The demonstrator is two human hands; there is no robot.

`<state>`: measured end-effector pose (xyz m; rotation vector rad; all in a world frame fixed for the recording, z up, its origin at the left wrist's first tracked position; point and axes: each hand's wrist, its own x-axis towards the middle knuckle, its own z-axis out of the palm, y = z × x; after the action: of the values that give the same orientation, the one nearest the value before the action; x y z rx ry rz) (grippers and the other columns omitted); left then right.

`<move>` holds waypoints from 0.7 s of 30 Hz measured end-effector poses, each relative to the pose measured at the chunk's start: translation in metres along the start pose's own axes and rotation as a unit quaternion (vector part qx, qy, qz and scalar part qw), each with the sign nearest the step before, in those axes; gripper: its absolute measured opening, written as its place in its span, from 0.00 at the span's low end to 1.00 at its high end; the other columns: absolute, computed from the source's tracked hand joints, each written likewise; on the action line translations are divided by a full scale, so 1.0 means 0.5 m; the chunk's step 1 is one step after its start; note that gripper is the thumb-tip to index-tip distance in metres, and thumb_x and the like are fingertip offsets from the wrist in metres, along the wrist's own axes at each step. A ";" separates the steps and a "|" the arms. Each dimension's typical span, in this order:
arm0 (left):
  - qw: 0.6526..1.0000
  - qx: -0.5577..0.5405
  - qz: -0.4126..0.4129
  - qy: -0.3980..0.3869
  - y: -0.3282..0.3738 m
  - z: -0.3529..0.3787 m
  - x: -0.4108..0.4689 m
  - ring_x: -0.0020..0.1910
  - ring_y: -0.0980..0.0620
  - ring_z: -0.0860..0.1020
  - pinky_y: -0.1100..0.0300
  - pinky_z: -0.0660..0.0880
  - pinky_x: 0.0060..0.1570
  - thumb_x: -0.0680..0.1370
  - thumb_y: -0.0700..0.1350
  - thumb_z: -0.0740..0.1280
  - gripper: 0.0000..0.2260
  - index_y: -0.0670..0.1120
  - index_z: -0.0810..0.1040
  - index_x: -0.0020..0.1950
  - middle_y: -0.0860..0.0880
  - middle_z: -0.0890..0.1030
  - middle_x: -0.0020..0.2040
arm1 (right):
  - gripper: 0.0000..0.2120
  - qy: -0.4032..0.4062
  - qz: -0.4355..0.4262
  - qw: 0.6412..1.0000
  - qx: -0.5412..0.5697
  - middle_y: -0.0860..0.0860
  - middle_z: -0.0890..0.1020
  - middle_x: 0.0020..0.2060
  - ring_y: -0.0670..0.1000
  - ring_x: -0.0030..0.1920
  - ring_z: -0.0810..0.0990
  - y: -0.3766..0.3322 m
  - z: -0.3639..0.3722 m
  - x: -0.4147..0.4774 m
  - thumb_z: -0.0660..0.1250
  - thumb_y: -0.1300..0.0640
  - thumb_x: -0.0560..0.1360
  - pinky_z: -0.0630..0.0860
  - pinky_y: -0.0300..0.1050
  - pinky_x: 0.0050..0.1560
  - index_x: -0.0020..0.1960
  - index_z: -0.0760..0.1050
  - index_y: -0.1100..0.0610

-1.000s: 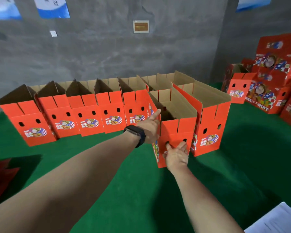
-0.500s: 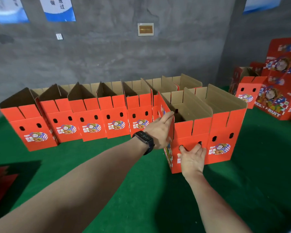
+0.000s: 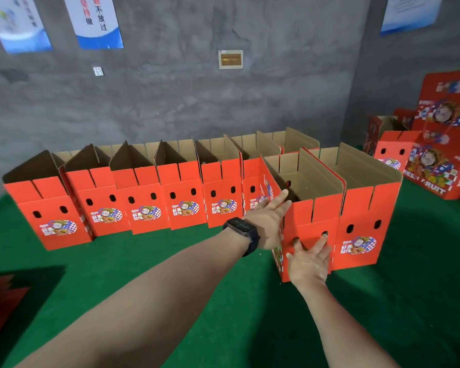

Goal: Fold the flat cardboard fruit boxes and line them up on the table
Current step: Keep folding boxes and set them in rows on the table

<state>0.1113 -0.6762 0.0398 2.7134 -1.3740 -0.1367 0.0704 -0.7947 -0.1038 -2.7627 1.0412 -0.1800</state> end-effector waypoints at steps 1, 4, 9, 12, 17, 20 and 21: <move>1.000 -0.003 0.002 0.002 0.001 -0.004 -0.003 0.77 0.46 0.44 0.47 0.56 0.74 0.78 0.43 0.64 0.36 0.51 0.45 0.79 0.56 0.35 0.77 | 0.21 0.023 -0.001 0.999 0.034 0.70 0.40 0.73 0.70 0.74 0.50 -0.004 0.004 -0.015 0.57 0.50 0.81 0.55 0.57 0.74 0.73 0.60 0.49; 0.998 -0.034 0.015 0.041 -0.001 -0.012 -0.031 0.78 0.47 0.47 0.49 0.57 0.74 0.78 0.43 0.64 0.34 0.50 0.49 0.78 0.53 0.38 0.78 | 0.21 0.112 -0.052 0.983 0.134 0.69 0.55 0.73 0.72 0.70 0.61 -0.011 0.020 -0.066 0.67 0.64 0.73 0.67 0.62 0.66 0.64 0.69 0.63; 0.986 -0.094 0.021 0.136 -0.042 0.008 -0.179 0.67 0.48 0.71 0.57 0.68 0.66 0.79 0.46 0.63 0.19 0.48 0.69 0.71 0.47 0.70 0.71 | 0.29 0.067 -0.149 0.986 0.040 0.59 0.39 0.77 0.64 0.76 0.49 -0.014 -0.008 -0.086 0.63 0.58 0.76 0.54 0.56 0.75 0.75 0.58 0.52; 0.976 -0.146 -0.051 0.156 -0.115 0.045 -0.322 0.54 0.54 0.79 0.63 0.74 0.57 0.79 0.48 0.63 0.15 0.49 0.77 0.65 0.49 0.80 0.60 | 0.26 0.081 -0.074 0.986 0.125 0.63 0.51 0.75 0.66 0.72 0.60 -0.044 -0.072 -0.108 0.65 0.60 0.75 0.64 0.56 0.70 0.72 0.65 0.55; 0.930 -0.195 -0.229 0.212 -0.251 0.099 -0.602 0.36 0.60 0.76 0.76 0.69 0.40 0.77 0.44 0.67 0.09 0.46 0.83 0.55 0.54 0.83 0.44 | 0.13 0.215 -0.169 0.920 0.283 0.65 0.76 0.54 0.66 0.56 0.74 -0.182 -0.138 -0.193 0.67 0.72 0.69 0.70 0.57 0.57 0.54 0.78 0.66; 0.874 -0.227 -0.329 0.277 -0.329 0.106 -0.763 0.40 0.57 0.80 0.73 0.71 0.42 0.76 0.41 0.68 0.08 0.43 0.82 0.54 0.52 0.83 0.46 | 0.11 0.169 -0.233 0.908 0.303 0.61 0.77 0.53 0.62 0.56 0.74 -0.314 -0.151 -0.267 0.66 0.69 0.72 0.68 0.52 0.58 0.54 0.77 0.65; 0.848 -0.235 -0.359 0.310 -0.353 0.102 -0.813 0.42 0.56 0.81 0.71 0.71 0.43 0.76 0.40 0.68 0.08 0.43 0.82 0.53 0.51 0.84 0.47 | 0.10 0.136 -0.259 0.907 0.304 0.59 0.76 0.54 0.60 0.56 0.74 -0.362 -0.148 -0.298 0.65 0.68 0.73 0.68 0.50 0.58 0.55 0.77 0.64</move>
<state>0.0064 -0.2465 -0.0184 2.3541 -0.0955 0.2942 0.0622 -0.5717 -0.0003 -2.3814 0.1880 -0.8268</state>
